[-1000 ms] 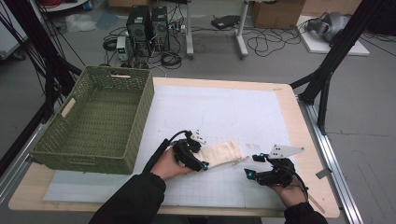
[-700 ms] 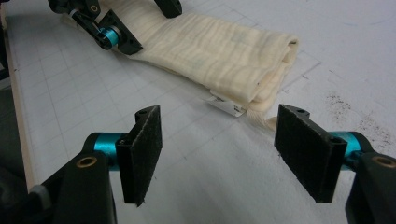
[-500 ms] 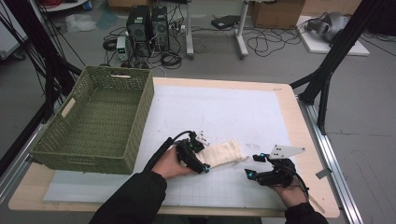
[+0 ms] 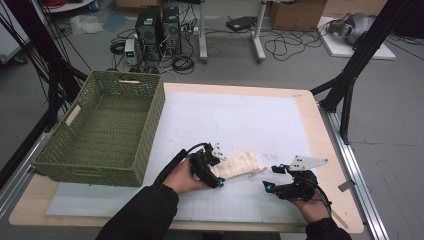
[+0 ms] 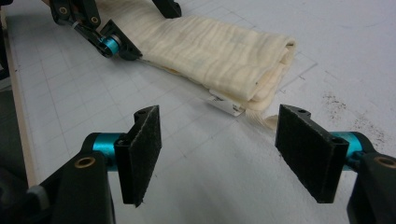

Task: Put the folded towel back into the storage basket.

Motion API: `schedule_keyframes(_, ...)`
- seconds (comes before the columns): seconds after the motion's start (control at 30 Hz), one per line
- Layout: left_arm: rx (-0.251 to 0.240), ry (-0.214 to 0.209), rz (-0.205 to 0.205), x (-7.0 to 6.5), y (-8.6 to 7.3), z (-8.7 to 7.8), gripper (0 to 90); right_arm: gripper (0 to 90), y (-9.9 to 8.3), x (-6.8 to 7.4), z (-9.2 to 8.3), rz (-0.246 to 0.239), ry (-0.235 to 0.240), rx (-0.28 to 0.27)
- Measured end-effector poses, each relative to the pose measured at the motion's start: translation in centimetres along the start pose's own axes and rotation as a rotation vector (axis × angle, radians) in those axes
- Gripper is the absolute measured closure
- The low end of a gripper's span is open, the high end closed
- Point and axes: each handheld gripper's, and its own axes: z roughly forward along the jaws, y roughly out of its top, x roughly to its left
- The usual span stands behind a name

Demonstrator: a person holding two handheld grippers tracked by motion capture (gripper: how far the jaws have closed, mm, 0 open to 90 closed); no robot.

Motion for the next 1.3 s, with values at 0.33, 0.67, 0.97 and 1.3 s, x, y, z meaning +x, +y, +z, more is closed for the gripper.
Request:
schedule_keyframes(0.33, -0.008, 0.023, -0.031, 0.5, 0.0, -0.3, 38.4, 30.6, 0.0, 0.0, 0.0, -0.002, -0.003, -0.004)
schedule_keyframes(0.67, -0.015, 0.05, -0.062, 1.1, 0.0, -0.6, 56.5, 30.4, 0.0, -0.2, -0.2, 0.002, -0.006, -0.008)
schedule_keyframes(0.97, -0.019, 0.071, -0.096, 1.6, -0.1, -0.7, 72.6, 30.4, 0.0, -0.3, -0.2, -0.001, -0.008, -0.013)
schedule_keyframes(1.3, -0.031, 0.059, -0.166, 2.1, -0.3, -0.9, 78.5, 30.3, -0.1, -0.4, -0.4, 0.007, -0.01, -0.018)
